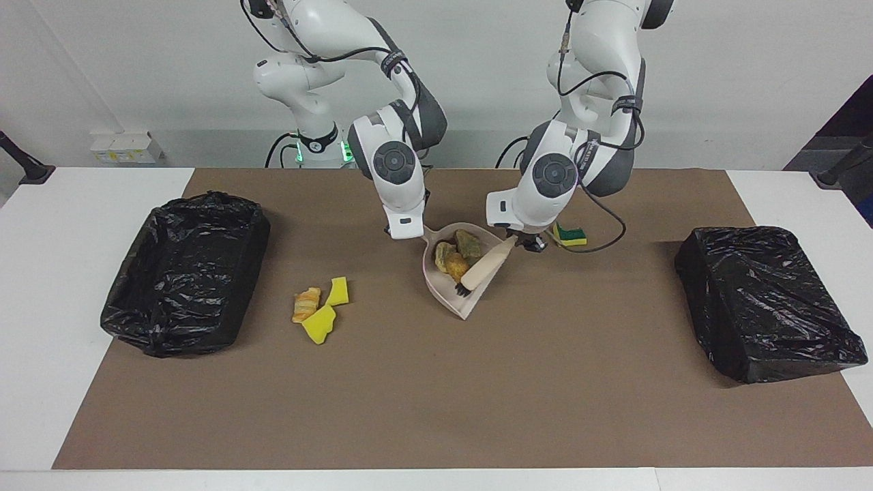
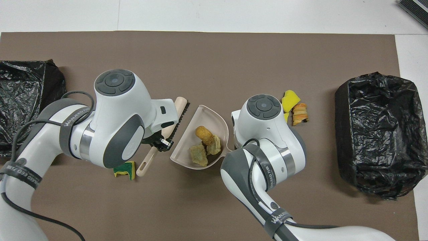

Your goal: Sweep and dump trash in bin

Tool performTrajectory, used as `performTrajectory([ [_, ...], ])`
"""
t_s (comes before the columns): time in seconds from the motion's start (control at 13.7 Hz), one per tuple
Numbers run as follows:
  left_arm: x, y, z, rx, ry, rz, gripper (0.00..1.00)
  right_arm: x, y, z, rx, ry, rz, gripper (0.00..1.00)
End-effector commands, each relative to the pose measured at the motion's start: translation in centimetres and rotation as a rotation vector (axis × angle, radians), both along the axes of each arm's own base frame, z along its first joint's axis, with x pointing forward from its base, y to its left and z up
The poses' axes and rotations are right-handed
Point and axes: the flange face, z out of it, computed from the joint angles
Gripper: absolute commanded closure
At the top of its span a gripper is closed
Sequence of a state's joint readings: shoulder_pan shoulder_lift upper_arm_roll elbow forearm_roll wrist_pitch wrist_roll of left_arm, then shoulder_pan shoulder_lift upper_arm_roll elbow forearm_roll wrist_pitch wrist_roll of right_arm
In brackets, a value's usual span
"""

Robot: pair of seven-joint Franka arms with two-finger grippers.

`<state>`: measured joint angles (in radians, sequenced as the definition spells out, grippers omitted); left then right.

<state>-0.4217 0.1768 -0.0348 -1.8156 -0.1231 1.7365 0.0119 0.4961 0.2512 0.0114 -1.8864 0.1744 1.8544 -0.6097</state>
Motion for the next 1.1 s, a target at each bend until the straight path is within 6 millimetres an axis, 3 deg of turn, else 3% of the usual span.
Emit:
performTrajectory([
  [0.0, -1.1, 1.6, -0.4, 0.065, 0.036, 0.207, 1.0, 0.3, 0.2, -0.3, 0.034, -0.021, 0.108, 1.0],
  [0.15, -0.9, 4.1, -0.8, 0.135, 0.059, 0.426, 1.0, -0.3, 0.4, -0.3, 0.045, -0.01, 0.162, 1.0],
  [0.29, -1.8, 4.8, -1.0, 0.192, 0.087, 0.542, 1.0, -1.6, 0.7, -0.3, 0.055, 0.019, 0.259, 1.0],
  [0.51, -3.7, 6.3, -1.9, 0.335, 0.11, 0.887, 1.0, -1.1, -0.3, -0.5, 0.017, 0.003, 0.359, 1.0],
  [0.73, -7.9, 7.8, -3.3, 0.445, 0.148, 1.023, 1.0, -0.9, -0.7, -0.6, 0.027, 0.003, 0.43, 1.0],
  [1.03, -12.8, 10.2, -5.7, 0.484, 0.134, 0.984, 1.0, -1.2, -0.7, -0.6, 0.023, 0.003, 0.452, 1.0],
])
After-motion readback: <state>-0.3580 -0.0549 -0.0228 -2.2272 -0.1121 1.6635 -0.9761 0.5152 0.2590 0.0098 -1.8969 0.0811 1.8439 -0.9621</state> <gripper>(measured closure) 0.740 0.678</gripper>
